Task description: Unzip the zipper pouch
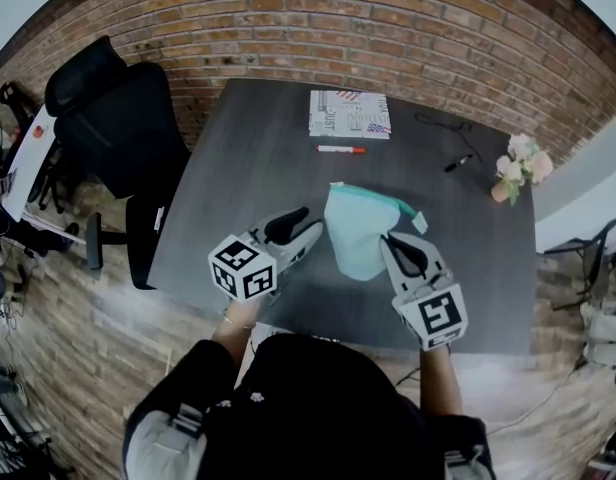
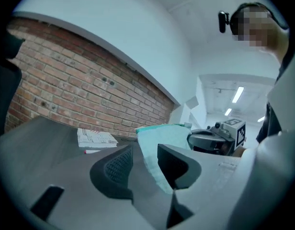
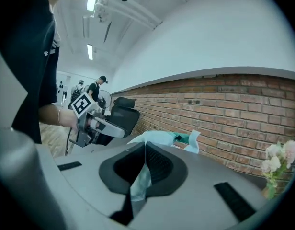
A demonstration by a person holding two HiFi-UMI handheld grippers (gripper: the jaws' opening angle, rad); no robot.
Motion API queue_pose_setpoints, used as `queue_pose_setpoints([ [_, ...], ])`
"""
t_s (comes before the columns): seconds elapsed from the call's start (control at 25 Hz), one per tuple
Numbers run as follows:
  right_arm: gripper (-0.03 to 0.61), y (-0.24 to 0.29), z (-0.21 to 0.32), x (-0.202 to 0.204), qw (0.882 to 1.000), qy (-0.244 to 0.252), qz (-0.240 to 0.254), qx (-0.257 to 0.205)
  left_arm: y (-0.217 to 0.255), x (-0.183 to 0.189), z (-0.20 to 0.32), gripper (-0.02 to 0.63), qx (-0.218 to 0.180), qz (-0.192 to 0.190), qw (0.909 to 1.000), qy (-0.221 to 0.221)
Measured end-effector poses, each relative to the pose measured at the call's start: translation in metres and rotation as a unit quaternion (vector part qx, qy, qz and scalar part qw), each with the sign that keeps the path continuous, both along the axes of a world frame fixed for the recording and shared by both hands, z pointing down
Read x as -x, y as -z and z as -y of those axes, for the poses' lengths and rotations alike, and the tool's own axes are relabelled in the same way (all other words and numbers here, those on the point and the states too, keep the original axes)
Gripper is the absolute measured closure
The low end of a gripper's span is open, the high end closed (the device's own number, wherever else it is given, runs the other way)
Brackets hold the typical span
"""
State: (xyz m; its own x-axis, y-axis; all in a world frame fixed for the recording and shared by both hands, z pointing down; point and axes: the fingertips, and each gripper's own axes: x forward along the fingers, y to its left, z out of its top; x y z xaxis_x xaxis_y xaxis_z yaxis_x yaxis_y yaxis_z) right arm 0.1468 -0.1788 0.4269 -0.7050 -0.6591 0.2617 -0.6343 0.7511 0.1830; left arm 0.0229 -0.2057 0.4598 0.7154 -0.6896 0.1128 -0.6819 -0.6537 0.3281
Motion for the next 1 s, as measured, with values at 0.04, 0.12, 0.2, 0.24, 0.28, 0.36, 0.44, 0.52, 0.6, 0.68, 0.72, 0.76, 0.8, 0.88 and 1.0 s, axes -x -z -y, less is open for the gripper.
queue_pose_setpoints([
  [0.04,0.572,0.002,-0.005,0.002,1.0,0.007,0.0,-0.004,0.0,-0.002,-0.002,0.458,0.011,-0.024,0.9996,-0.007],
  [0.12,0.572,0.007,-0.015,0.004,1.0,0.021,-0.001,-0.012,0.002,-0.007,-0.004,0.433,0.029,-0.074,0.9967,-0.016],
  [0.2,0.572,0.011,-0.021,0.006,0.999,0.032,-0.004,-0.021,0.004,-0.009,-0.003,0.417,0.045,-0.112,0.9925,-0.019],
  [0.24,0.572,0.011,-0.024,0.006,0.999,0.036,-0.006,-0.026,0.005,-0.009,-0.002,0.41,0.05,-0.124,0.9908,-0.021],
  [0.28,0.572,0.012,-0.026,0.007,0.999,0.041,-0.006,-0.029,0.006,-0.009,-0.002,0.402,0.052,-0.133,0.9895,-0.023],
  [0.36,0.572,0.011,-0.031,0.009,0.998,0.049,-0.001,-0.028,0.009,-0.013,-0.004,0.391,0.056,-0.151,0.9862,-0.037],
  [0.44,0.572,0.01,-0.035,0.009,0.998,0.057,0.009,-0.023,0.013,-0.021,-0.008,0.39,0.058,-0.178,0.9803,-0.063],
  [0.52,0.572,0.007,-0.038,0.009,0.998,0.063,0.016,-0.017,0.017,-0.028,-0.012,0.39,0.058,-0.198,0.9751,-0.083],
  [0.6,0.572,0.003,-0.037,0.006,0.998,0.06,0.013,-0.013,0.02,-0.029,-0.012,0.399,0.052,-0.201,0.9748,-0.081],
  [0.68,0.572,0.001,-0.034,0.003,0.999,0.051,0.013,-0.01,0.022,-0.026,-0.011,0.495,0.046,-0.202,0.9759,-0.069],
  [0.72,0.572,-0.001,-0.033,0.001,0.999,0.046,0.015,-0.008,0.023,-0.025,-0.011,0.545,0.044,-0.204,0.9757,-0.066],
  [0.76,0.572,-0.003,-0.031,-0.001,0.999,0.041,0.017,-0.005,0.025,-0.025,-0.012,0.572,0.041,-0.204,0.9759,-0.065],
  [0.8,0.572,-0.006,-0.03,-0.003,0.999,0.036,0.016,-0.003,0.026,-0.025,-0.013,0.589,0.035,-0.197,0.9775,-0.065],
  [0.88,0.569,-0.013,-0.027,-0.007,1.0,0.024,0.014,0.004,0.029,-0.029,-0.015,0.603,0.014,-0.162,0.9848,-0.06],
  [1.0,0.554,-0.025,-0.023,-0.01,0.999,0.004,0.022,0.027,0.034,-0.032,-0.017,0.606,-0.019,-0.102,0.9935,-0.047],
])
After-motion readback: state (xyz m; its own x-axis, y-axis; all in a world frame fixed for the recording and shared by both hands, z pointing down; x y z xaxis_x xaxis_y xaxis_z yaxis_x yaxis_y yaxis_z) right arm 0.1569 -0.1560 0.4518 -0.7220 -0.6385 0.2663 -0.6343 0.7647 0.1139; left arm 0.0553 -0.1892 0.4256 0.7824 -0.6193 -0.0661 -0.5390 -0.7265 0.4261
